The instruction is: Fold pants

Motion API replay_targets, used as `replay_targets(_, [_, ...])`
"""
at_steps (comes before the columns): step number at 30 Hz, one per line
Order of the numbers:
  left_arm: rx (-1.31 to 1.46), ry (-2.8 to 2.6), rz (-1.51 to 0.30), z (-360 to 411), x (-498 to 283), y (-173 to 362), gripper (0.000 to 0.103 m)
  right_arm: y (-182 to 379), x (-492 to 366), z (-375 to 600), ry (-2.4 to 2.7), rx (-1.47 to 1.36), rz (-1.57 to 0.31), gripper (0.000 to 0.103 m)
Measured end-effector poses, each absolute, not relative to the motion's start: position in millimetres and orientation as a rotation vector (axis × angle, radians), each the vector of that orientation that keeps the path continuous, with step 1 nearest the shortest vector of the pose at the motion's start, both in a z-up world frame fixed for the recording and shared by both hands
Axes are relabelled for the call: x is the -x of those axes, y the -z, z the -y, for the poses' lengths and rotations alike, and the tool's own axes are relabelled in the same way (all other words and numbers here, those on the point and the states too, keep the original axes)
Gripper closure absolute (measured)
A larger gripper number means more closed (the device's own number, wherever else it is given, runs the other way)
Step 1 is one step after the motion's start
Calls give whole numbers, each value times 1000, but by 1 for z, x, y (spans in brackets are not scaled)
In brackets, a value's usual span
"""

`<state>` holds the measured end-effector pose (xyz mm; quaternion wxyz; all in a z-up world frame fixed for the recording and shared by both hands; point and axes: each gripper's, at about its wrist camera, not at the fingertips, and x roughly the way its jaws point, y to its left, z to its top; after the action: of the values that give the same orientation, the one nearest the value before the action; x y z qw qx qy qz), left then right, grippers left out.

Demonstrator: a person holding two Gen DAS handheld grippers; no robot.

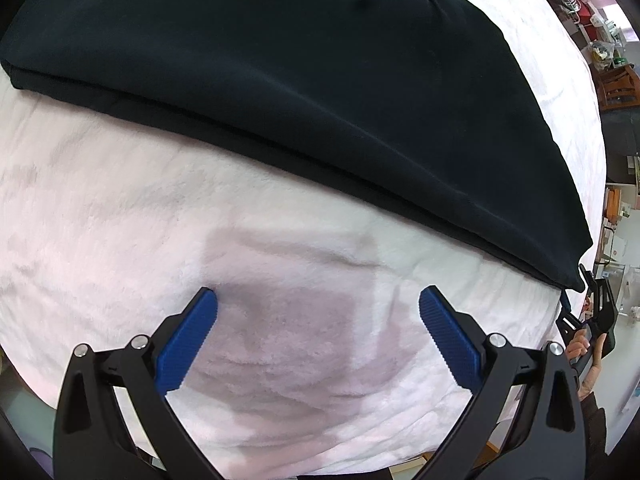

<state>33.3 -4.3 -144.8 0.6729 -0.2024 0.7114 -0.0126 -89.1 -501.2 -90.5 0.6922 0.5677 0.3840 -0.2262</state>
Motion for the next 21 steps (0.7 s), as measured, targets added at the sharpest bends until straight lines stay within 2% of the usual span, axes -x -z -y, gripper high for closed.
replay_targets(2, [460, 33, -1604, 1, -34, 143, 2, 95, 90, 502, 546, -1266, -847, 67])
replay_targets(3, [460, 36, -1604, -3, -34, 142, 2, 95, 91, 502, 546, -1269, -833, 74])
replay_targets(6, [457, 41, -1595, -12, -34, 138, 2, 85, 87, 496, 516, -1220, -796, 85])
replay_targets(15, [503, 0, -1571, -52, -27, 131, 2, 28, 48, 459, 336, -1049, -749, 87])
replay_targets(21, [548, -18, -1556, -75, -18, 130, 2, -17, -7, 395, 106, -932, -750, 87])
